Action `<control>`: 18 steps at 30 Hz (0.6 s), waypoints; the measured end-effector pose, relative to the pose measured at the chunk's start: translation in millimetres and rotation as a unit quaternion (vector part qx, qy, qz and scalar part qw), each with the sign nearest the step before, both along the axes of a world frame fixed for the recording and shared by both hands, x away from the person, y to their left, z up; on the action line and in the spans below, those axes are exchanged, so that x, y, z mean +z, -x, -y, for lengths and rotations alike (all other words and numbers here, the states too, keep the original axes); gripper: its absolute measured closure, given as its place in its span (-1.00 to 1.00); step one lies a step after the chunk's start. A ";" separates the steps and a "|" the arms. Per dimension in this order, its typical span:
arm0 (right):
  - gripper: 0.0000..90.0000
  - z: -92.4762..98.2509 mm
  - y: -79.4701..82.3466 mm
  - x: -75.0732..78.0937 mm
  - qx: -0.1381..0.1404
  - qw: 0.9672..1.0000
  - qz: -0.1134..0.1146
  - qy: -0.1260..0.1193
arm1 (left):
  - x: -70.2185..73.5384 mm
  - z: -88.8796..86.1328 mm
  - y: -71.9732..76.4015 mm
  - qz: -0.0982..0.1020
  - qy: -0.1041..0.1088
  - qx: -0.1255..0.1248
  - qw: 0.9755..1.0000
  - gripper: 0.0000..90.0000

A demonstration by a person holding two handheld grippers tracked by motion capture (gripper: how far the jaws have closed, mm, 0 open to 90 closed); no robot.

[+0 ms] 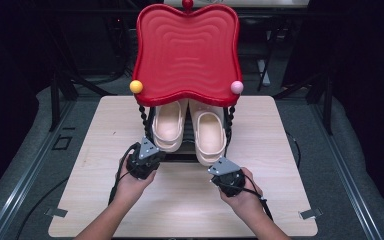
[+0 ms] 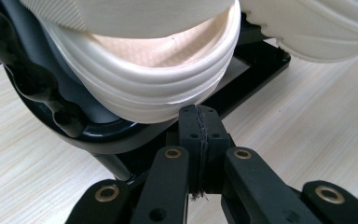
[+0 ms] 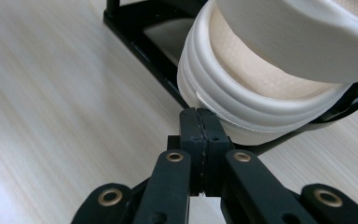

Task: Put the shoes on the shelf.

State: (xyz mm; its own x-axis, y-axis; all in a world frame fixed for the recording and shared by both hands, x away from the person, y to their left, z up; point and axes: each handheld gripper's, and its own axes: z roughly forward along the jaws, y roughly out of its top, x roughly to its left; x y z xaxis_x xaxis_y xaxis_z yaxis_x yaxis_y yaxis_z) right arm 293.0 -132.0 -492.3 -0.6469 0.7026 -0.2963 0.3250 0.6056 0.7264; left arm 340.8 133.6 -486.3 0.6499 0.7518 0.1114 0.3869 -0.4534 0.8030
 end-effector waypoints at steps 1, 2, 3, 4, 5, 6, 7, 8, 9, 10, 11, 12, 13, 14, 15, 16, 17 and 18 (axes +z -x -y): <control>1.00 0.0 0.0 0.0 0.000 1.000 0.000 0.000 | 0.0 0.0 0.0 0.000 0.000 0.000 1.000 1.00; 1.00 -1.1 -2.8 4.2 0.003 1.000 -0.002 -0.012 | 0.6 0.3 -1.6 0.000 0.000 0.000 1.000 1.00; 1.00 -2.7 -2.9 5.5 0.002 1.000 0.006 -0.007 | 1.2 0.9 -2.8 -0.001 -0.001 0.002 1.000 1.00; 1.00 -5.4 -4.0 7.4 -0.002 1.000 0.023 0.005 | 1.4 1.4 -3.6 -0.002 -0.001 0.001 1.000 1.00; 1.00 -6.3 -5.7 8.6 -0.003 1.000 0.024 0.006 | 1.4 1.4 -3.6 -0.002 -0.001 0.001 1.000 1.00; 1.00 -6.9 -10.3 10.0 -0.005 1.000 0.018 0.004 | 1.8 4.7 -4.9 -0.001 0.002 0.001 1.000 1.00; 1.00 -6.9 -10.3 10.0 -0.005 1.000 0.018 0.004 | 1.8 4.7 -4.9 -0.001 0.002 0.001 1.000 1.00; 1.00 -8.1 -17.2 10.2 -0.010 1.000 0.015 -0.008 | 2.6 7.5 -5.4 0.000 0.000 -0.003 1.000 1.00; 1.00 -8.8 -21.6 10.7 -0.012 1.000 0.017 -0.011 | 2.7 8.9 -5.5 0.001 -0.001 -0.004 1.000 1.00; 1.00 -10.0 -24.3 11.3 -0.017 1.000 0.018 -0.013 | 2.7 9.7 -5.7 0.001 -0.001 -0.006 1.000 1.00; 1.00 -10.0 -24.3 11.3 -0.017 1.000 0.018 -0.013 | 2.7 9.7 -5.7 0.001 -0.001 -0.006 1.000 1.00; 1.00 -11.8 -29.4 12.0 -0.020 0.999 0.019 -0.018 | 2.4 12.2 -6.2 0.002 -0.004 -0.009 1.000 1.00; 1.00 -12.7 -31.8 12.1 -0.020 0.999 0.018 -0.022 | 2.5 12.8 -6.5 0.002 -0.005 -0.009 1.000 1.00; 1.00 -13.2 -33.7 12.6 -0.021 0.999 0.016 -0.020 | 2.4 13.6 -7.1 0.002 -0.004 -0.010 1.000 1.00; 1.00 -14.3 -36.6 12.0 -0.021 0.999 0.016 -0.023 | 2.5 14.9 -7.7 0.002 -0.003 -0.009 1.000 1.00; 1.00 -16.1 -39.5 11.5 -0.025 0.999 0.014 -0.026 | 2.7 15.3 -8.2 0.002 -0.003 -0.010 1.000 1.00; 1.00 -16.9 -40.9 11.8 -0.024 0.999 0.013 -0.026 | 2.6 16.3 -9.0 0.001 0.000 -0.010 1.000 1.00; 1.00 -18.9 -43.6 12.0 -0.025 0.999 0.014 -0.028 | 2.7 16.8 -9.7 0.001 -0.001 -0.010 1.000 1.00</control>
